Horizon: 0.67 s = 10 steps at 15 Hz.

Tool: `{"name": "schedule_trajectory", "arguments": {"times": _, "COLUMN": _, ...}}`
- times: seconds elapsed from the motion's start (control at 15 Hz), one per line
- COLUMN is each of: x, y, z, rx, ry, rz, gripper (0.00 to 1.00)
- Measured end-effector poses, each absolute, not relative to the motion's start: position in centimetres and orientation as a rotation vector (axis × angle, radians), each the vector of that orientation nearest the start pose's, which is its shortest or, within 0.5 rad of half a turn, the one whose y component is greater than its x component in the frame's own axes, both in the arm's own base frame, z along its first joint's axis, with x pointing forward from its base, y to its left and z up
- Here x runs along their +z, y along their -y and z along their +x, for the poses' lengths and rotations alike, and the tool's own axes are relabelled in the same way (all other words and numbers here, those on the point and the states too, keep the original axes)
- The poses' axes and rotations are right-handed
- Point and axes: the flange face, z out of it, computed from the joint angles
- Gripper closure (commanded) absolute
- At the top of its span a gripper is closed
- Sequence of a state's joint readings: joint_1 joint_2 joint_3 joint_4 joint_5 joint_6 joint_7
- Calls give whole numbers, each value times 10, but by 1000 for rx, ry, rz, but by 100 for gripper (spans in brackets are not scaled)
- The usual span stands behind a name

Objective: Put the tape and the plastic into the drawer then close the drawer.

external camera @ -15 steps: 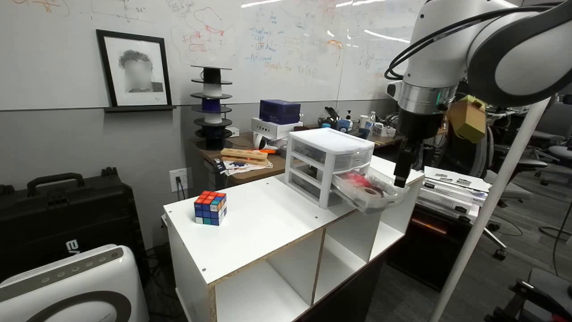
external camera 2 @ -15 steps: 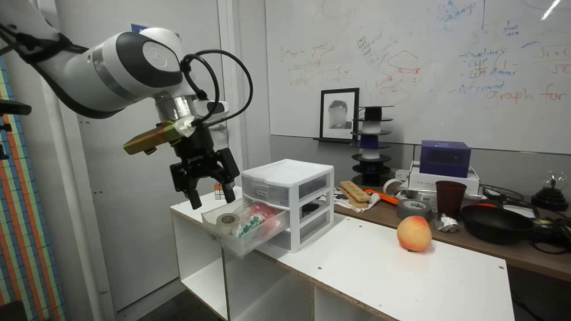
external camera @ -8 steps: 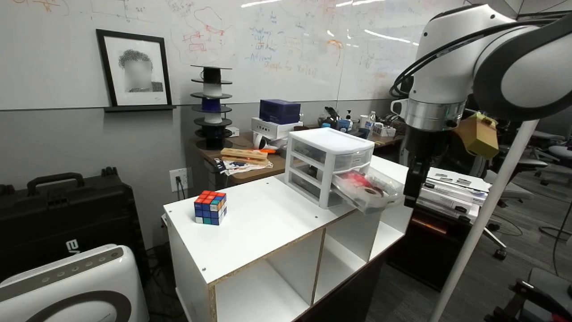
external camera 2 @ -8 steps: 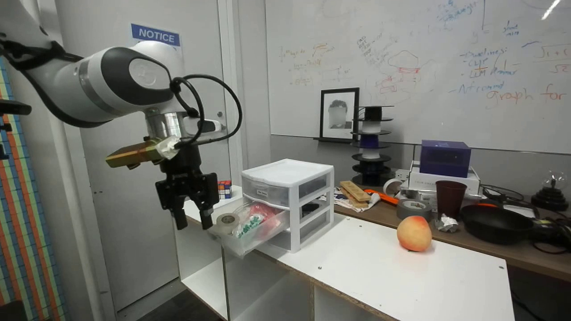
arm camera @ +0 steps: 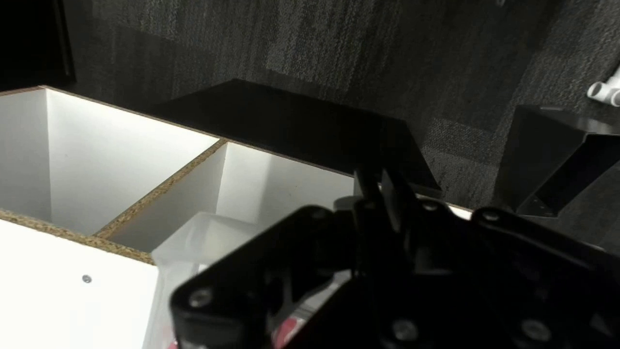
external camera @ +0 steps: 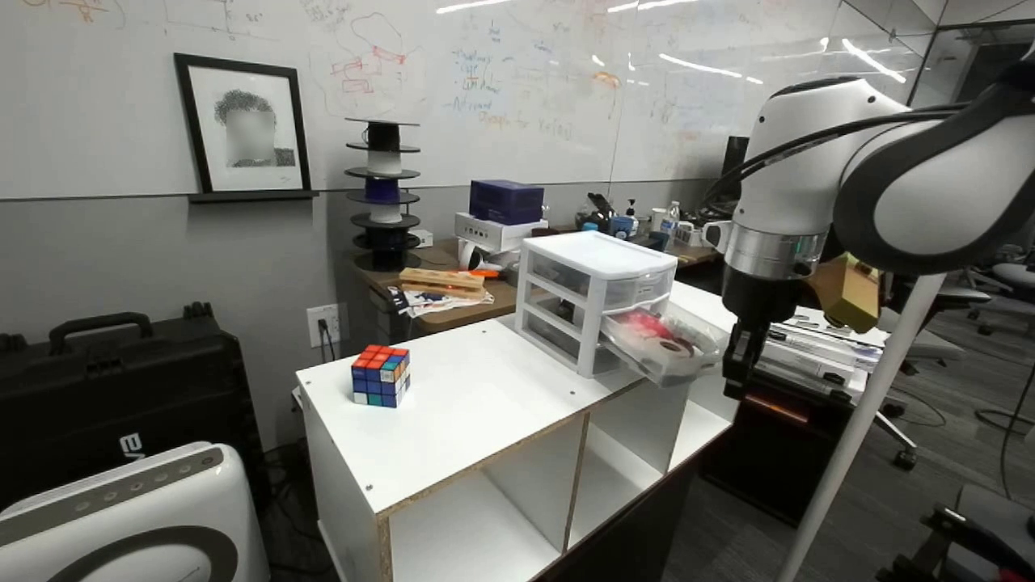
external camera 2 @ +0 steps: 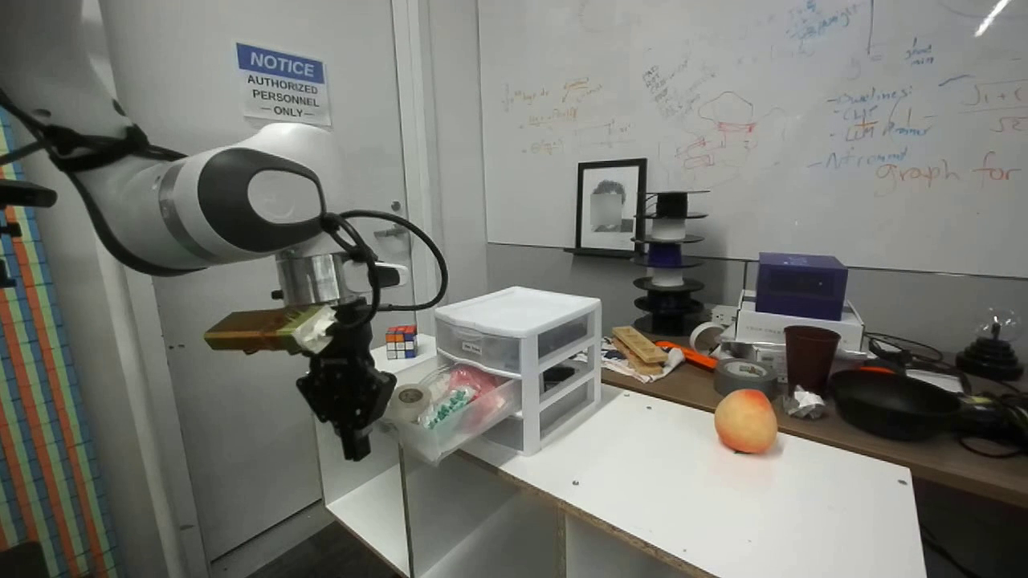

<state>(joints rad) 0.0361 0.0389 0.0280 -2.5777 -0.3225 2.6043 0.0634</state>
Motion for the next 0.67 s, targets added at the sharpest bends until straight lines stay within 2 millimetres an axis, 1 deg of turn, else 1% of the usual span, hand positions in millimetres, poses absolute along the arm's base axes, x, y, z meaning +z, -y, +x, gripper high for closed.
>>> {"name": "schedule_trajectory", "arguments": {"times": 0.07, "x": 242, "y": -35, "z": 444, "rx": -22, "ry": 473, "rz": -3267, "gripper": 95}}
{"name": "schedule_trajectory", "arguments": {"times": 0.13, "x": 239, "y": -35, "z": 444, "rx": -52, "ry": 494, "rz": -3265, "gripper": 94}}
{"name": "schedule_trajectory", "arguments": {"times": 0.4, "x": 240, "y": -36, "z": 444, "rx": -212, "ry": 588, "rz": -3298, "gripper": 93}}
{"name": "schedule_trajectory", "arguments": {"times": 0.67, "x": 245, "y": -37, "z": 444, "rx": -370, "ry": 596, "rz": -3327, "gripper": 94}}
